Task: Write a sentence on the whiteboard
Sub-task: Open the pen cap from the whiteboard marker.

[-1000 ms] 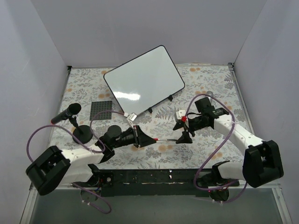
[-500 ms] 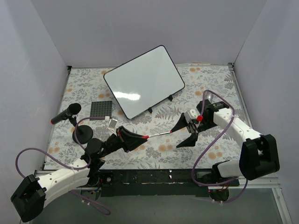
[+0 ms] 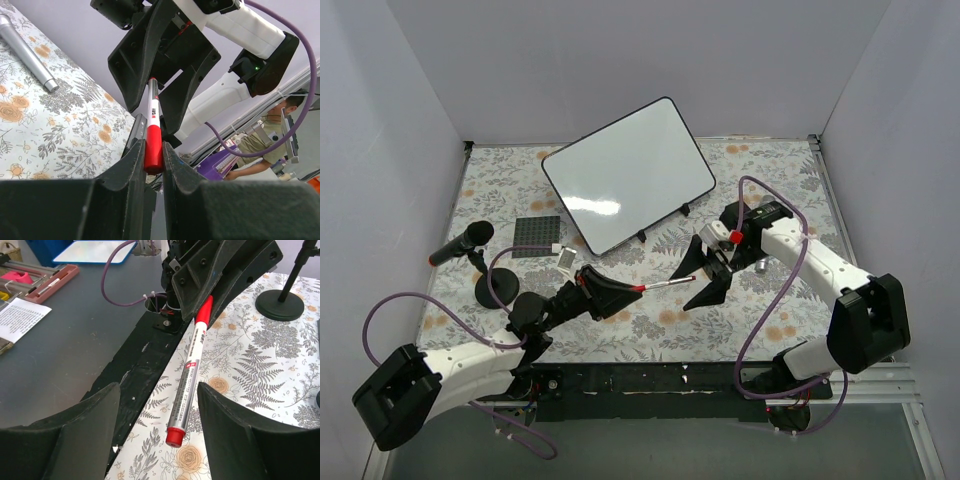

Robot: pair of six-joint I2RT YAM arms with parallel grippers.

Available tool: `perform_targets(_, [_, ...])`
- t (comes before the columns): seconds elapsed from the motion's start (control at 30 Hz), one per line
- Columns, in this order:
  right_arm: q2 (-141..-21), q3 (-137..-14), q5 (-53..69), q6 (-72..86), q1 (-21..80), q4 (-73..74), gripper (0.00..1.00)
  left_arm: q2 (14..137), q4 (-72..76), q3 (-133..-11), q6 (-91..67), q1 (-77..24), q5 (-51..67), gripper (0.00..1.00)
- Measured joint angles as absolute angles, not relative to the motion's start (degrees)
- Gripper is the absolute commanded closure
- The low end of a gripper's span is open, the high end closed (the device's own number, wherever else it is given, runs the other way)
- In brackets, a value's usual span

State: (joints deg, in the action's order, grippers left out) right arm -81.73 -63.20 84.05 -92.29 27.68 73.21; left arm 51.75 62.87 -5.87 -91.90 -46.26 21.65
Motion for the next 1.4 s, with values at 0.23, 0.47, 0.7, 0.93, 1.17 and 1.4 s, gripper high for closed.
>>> perform_targets(0.23, [-83.4,-64.4,84.2,-90.7,28.6,73.6,0.37,53.2,63.9,-6.3,-91.9,-46.5,21.6,1.0])
perform_targets(0.47, [-83.5,-65.6,83.6,-82.0,28.8,69.5,0.37,53.6,63.8,-6.5,-91.8,-47.1,20.3,1.0])
perform_targets(0.7, [-81.8,-64.8,79.9,-65.4,30.5,56.7,0.43,54.2,62.9,-7.4,-91.3,-47.6,18.0,1.0])
perform_targets(0.93, [-80.3,-64.5,76.3,-53.3,31.6,47.5,0.53,54.8,62.3,-7.6,-91.2,-47.9,16.3,1.0])
perform_targets(1.17, [-80.3,-64.2,74.4,-49.5,31.7,44.6,0.94,54.9,62.0,-7.6,-91.2,-48.5,15.7,1.0])
perform_targets(1.4, [-80.3,-63.9,72.1,-48.2,31.6,43.1,0.87,55.4,61.7,-7.6,-90.8,-48.8,15.7,1.0])
